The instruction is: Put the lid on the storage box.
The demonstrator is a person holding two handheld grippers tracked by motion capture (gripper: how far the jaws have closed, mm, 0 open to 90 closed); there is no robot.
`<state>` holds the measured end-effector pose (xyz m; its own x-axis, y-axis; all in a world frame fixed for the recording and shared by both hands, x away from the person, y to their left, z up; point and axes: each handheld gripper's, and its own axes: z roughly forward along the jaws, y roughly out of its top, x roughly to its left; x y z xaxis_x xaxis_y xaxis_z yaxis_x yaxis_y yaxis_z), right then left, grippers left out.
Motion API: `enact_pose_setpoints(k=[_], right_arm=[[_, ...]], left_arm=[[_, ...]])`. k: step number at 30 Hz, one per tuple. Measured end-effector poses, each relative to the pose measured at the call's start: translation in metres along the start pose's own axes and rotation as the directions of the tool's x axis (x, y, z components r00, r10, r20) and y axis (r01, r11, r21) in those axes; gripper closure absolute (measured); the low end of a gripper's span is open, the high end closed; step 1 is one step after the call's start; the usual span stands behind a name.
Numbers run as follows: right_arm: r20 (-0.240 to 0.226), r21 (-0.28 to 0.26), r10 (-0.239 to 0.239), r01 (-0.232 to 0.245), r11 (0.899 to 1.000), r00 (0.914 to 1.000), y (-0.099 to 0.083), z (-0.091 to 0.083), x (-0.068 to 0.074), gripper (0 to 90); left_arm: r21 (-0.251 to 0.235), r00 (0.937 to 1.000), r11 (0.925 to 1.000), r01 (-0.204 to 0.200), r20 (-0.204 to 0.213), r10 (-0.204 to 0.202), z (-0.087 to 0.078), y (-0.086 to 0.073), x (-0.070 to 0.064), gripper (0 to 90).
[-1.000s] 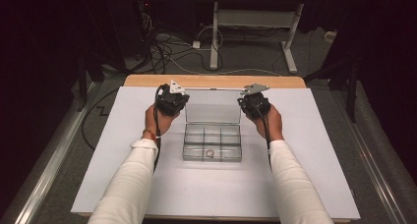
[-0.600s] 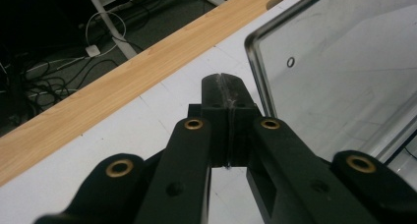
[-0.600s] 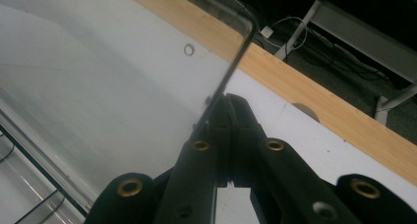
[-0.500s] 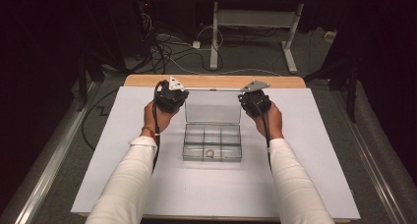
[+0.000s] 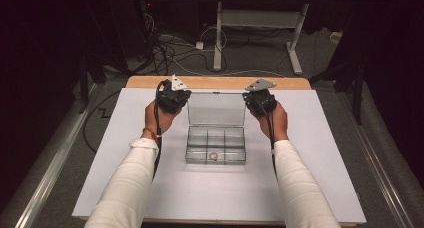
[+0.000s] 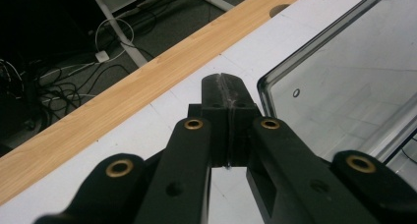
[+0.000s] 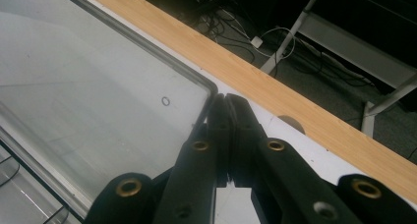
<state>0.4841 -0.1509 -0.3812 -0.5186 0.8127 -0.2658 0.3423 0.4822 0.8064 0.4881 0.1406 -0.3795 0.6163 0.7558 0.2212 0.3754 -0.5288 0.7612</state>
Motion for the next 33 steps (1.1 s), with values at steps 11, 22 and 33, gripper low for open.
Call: enact_pose_setpoints(k=[11, 22, 33], right_arm=[[0.004, -0.026, 0.02, -0.02, 0.999, 0.9998, 0.001, -0.008, 0.001, 90.0], [0.019, -0.036, 0.03, -0.03, 0.999, 0.9994, -0.002, -0.015, 0.007, 90.0], [0.026, -0.084, 0.04, -0.037, 0.996, 0.9989, -0.009, -0.021, 0.011, 90.0]], left_arm=[[-0.009, 0.9999, 0.9999, -0.009, -0.01, 0.009, -0.007, 0.001, -0.003, 87.6], [-0.039, 0.9994, 0.9992, -0.002, -0.034, 0.0, -0.014, -0.005, -0.01, 87.8], [-0.069, 0.9995, 0.9976, 0.007, -0.029, -0.009, -0.017, -0.012, -0.015, 87.5]])
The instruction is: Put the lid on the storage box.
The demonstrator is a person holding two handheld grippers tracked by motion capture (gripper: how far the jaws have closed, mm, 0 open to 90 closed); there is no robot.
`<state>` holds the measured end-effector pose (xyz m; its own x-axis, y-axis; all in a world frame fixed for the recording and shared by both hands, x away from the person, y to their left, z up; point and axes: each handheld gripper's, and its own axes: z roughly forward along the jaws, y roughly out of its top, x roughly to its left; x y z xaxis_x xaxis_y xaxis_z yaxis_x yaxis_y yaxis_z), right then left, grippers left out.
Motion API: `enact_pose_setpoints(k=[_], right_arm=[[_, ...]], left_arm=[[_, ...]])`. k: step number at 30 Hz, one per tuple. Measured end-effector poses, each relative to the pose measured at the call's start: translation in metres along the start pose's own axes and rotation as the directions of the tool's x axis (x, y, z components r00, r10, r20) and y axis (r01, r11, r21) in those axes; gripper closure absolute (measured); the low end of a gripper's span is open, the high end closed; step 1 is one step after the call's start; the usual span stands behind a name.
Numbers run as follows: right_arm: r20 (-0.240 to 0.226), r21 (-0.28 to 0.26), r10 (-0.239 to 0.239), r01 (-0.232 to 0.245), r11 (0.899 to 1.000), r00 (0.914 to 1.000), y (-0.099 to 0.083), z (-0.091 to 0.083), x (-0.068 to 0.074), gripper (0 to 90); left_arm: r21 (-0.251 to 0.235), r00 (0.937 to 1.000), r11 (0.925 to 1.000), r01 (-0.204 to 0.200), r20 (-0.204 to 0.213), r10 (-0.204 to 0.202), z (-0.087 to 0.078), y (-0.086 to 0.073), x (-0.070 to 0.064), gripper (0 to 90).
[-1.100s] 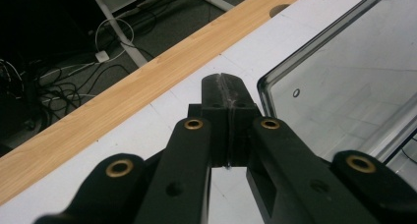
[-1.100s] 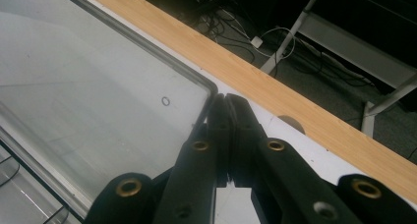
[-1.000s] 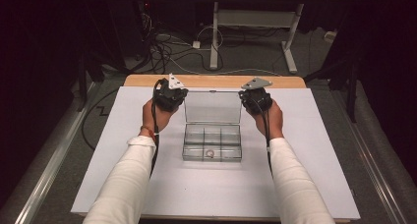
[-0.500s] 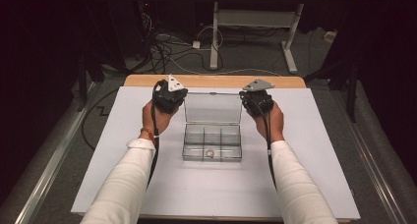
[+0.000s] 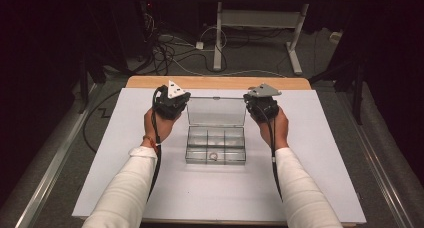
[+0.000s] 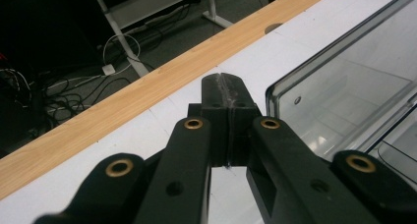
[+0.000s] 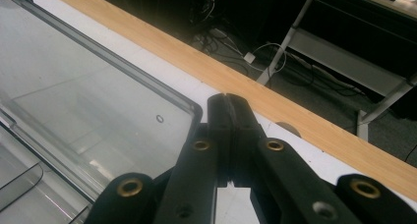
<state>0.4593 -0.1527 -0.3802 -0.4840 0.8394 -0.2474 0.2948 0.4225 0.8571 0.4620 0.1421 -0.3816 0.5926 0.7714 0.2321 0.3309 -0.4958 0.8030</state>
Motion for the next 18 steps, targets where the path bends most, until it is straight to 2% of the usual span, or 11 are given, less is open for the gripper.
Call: enact_pose_setpoints(k=[4, 6, 10, 14, 18], right_arm=[[-0.006, -0.007, 0.017, -0.017, 1.0, 0.9998, -0.0021, -0.0009, 0.0005, 90.0], [-0.005, -0.012, 0.017, -0.017, 1.0, 0.9998, -0.0018, -0.002, 0.0016, 90.0], [-0.003, -0.02, 0.009, -0.01, 1.0, 1.0, -0.003, -0.004, 0.0033, 90.0], [-0.002, -0.025, 0.008, -0.008, 1.0, 1.0, -0.0052, -0.0059, 0.004, 90.0], [-0.003, -0.028, 0.014, -0.014, 1.0, 0.9999, -0.0059, -0.0074, 0.005, 90.0]], left_arm=[[-0.006, 1.0, 1.0, 0.001, 0.002, -0.001, -0.0018, -0.0027, -0.0007, 87.5], [-0.013, 0.9999, 0.9999, 0.01, 0.004, -0.01, -0.0028, -0.0041, -0.0009, 87.5], [-0.011, 0.9999, 0.9999, -0.009, -0.005, 0.009, -0.0044, -0.0053, -0.0036, 87.5], [-0.017, 0.9999, 0.9998, -0.01, -0.013, 0.01, -0.0063, -0.0067, -0.0061, 87.5], [-0.02, 0.9999, 0.9998, 0.0, -0.016, 0.0, -0.0074, -0.0083, -0.0077, 87.5]])
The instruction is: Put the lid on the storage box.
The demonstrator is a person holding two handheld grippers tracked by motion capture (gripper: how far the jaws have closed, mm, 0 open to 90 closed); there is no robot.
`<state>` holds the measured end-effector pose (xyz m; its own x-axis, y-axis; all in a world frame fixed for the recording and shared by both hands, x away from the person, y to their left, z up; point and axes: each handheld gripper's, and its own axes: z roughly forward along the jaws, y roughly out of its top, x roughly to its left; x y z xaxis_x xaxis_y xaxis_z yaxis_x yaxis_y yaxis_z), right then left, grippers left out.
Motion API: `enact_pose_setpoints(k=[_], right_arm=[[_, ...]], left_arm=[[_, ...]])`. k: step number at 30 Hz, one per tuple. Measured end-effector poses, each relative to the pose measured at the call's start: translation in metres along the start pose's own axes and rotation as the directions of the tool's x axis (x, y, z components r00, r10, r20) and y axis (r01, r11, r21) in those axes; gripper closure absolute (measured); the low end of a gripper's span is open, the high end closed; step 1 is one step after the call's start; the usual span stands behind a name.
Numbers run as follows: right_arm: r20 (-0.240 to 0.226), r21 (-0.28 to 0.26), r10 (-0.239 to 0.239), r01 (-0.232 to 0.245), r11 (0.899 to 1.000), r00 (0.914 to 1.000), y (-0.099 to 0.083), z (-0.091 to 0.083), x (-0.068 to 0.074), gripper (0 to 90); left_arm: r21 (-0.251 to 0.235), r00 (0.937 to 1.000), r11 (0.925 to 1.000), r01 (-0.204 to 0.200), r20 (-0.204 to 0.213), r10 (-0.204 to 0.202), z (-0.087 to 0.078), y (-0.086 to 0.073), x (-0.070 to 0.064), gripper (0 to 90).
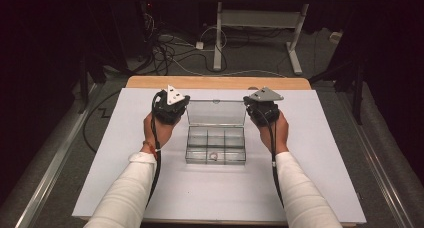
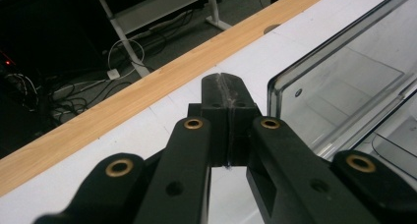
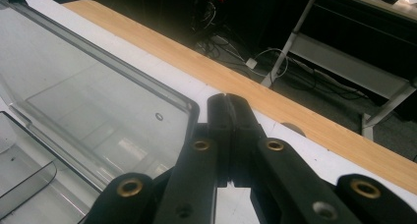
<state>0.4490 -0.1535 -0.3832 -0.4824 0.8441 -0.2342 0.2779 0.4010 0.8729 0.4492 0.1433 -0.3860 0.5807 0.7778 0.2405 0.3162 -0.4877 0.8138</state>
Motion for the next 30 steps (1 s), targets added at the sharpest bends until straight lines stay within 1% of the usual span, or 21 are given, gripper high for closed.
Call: enact_pose_setpoints(k=[2, 6, 8, 9, 11, 12, 19, 20, 21, 24, 26, 30], right_arm=[[0.0, -0.006, 0.003, -0.003, 1.0, 1.0, -0.001, -0.001, 0.001, 90.0], [-0.008, -0.009, 0.017, -0.017, 1.0, 0.9998, -0.002, -0.002, 0.001, 90.0], [-0.011, -0.004, 0.013, -0.013, 1.0, 0.9999, -0.002, -0.003, 0.001, 90.0], [-0.01, -0.005, 0.01, -0.01, 1.0, 0.9999, -0.003, -0.004, 0.002, 90.0], [-0.006, -0.003, 0.001, -0.001, 1.0, 1.0, -0.003, -0.004, 0.003, 90.0], [0.0, 0.0, -0.007, 0.007, 1.0, 1.0, -0.004, -0.005, 0.003, 90.0], [0.008, -0.003, -0.011, 0.011, 1.0, 0.9999, -0.009, -0.006, 0.007, 90.0], [0.013, -0.001, -0.013, 0.013, 1.0, 0.9998, -0.009, -0.006, 0.008, 90.0], [0.017, 0.0, -0.013, 0.013, 1.0, 0.9998, -0.009, -0.007, 0.009, 90.0], [0.017, 0.0, -0.009, 0.009, 1.0, 0.9998, -0.01, -0.008, 0.01, 90.0], [0.017, -0.001, -0.011, 0.011, 1.0, 0.9998, -0.01, -0.009, 0.01, 90.0], [0.021, -0.005, -0.014, 0.014, 1.0, 0.9997, -0.012, -0.011, 0.012, 90.0]], left_arm=[[-0.009, 1.0, 0.9999, 0.008, 0.0, -0.008, -0.001, -0.001, -0.001, 87.6], [-0.012, 0.9999, 0.9999, 0.011, -0.002, -0.011, -0.001, -0.004, -0.003, 87.6], [-0.01, 1.0, 0.9999, 0.005, -0.006, -0.005, -0.002, -0.005, -0.004, 87.6], [-0.02, 0.9999, 0.9997, 0.012, -0.006, -0.013, -0.002, -0.006, -0.006, 87.7], [-0.015, 0.9999, 0.9999, 0.006, -0.013, -0.006, -0.003, -0.007, -0.007, 87.6], [-0.02, 0.9998, 0.9998, 0.011, -0.015, -0.011, -0.003, -0.008, -0.008, 87.8], [-0.013, 0.9997, 0.9999, 0.005, -0.024, -0.005, -0.005, -0.011, -0.011, 87.7], [-0.023, 0.9995, 0.9997, 0.01, -0.031, -0.01, -0.004, -0.012, -0.013, 87.8], [-0.022, 0.9993, 0.9998, 0.002, -0.036, -0.003, -0.005, -0.012, -0.014, 87.9], [-0.028, 0.9995, 0.9996, 0.004, -0.031, -0.005, -0.006, -0.014, -0.015, 87.8], [-0.022, 0.9996, 0.9998, 0.002, -0.028, -0.002, -0.007, -0.015, -0.015, 87.9], [-0.027, 0.9994, 0.9996, 0.003, -0.034, -0.004, -0.009, -0.017, -0.018, 87.8]])
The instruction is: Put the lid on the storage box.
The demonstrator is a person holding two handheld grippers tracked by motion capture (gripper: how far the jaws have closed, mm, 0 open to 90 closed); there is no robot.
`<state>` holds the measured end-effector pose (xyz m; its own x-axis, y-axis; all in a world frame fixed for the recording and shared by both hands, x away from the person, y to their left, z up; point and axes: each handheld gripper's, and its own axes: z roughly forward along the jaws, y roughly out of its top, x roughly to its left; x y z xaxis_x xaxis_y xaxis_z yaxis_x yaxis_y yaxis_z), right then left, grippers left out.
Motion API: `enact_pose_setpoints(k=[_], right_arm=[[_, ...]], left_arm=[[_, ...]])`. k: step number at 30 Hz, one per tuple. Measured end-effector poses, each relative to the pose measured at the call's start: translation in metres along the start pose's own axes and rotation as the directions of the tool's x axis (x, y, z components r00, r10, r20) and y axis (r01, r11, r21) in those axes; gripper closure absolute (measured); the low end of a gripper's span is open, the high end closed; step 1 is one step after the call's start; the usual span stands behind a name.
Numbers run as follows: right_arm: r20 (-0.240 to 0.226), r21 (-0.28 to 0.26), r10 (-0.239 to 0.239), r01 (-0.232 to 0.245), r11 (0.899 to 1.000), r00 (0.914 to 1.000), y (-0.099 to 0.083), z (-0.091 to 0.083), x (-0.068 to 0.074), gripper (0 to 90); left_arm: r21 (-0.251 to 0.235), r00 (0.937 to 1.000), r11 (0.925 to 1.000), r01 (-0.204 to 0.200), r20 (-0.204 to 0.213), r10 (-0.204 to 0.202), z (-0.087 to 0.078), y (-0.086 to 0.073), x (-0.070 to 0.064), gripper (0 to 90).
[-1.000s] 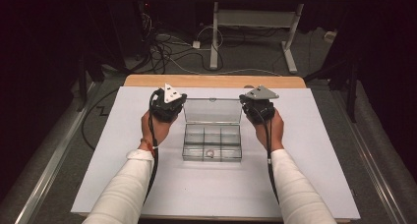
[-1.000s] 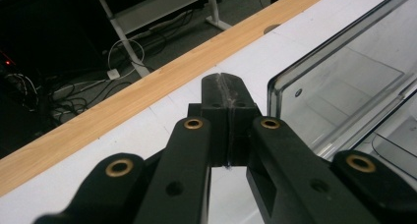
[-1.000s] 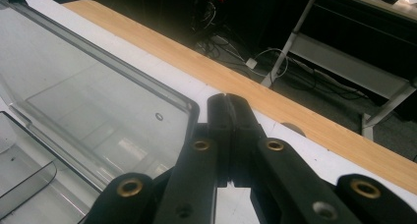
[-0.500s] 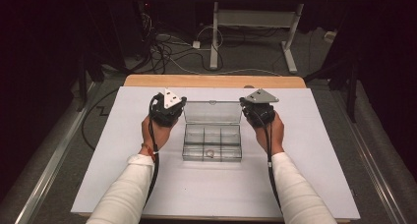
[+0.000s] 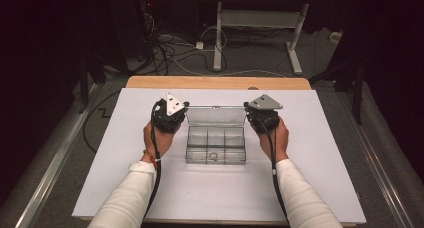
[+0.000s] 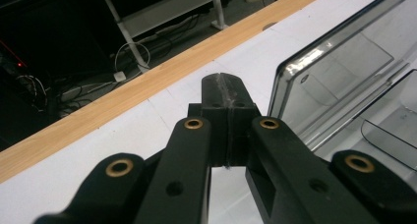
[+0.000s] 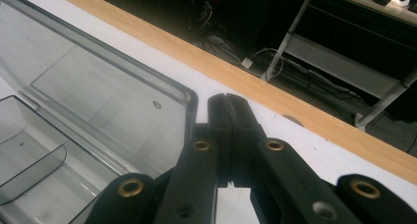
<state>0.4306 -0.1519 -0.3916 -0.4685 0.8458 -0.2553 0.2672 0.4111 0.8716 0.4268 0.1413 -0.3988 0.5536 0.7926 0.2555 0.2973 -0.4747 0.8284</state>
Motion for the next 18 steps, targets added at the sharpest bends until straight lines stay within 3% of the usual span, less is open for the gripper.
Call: enact_pose_setpoints(k=[5, 18], right_arm=[[0.003, -0.002, -0.004, 0.004, 1.0, 1.0, -0.001, -0.003, 0.002, 90.0], [0.016, -0.014, -0.009, 0.009, 1.0, 0.9998, -0.008, -0.007, 0.007, 90.0]], left_arm=[[-0.005, 0.999, 0.9996, -0.027, -0.036, 0.026, -0.003, -0.002, -0.005, 87.6], [-0.017, 0.9988, 0.9994, -0.03, -0.039, 0.029, -0.007, -0.007, -0.012, 87.6]])
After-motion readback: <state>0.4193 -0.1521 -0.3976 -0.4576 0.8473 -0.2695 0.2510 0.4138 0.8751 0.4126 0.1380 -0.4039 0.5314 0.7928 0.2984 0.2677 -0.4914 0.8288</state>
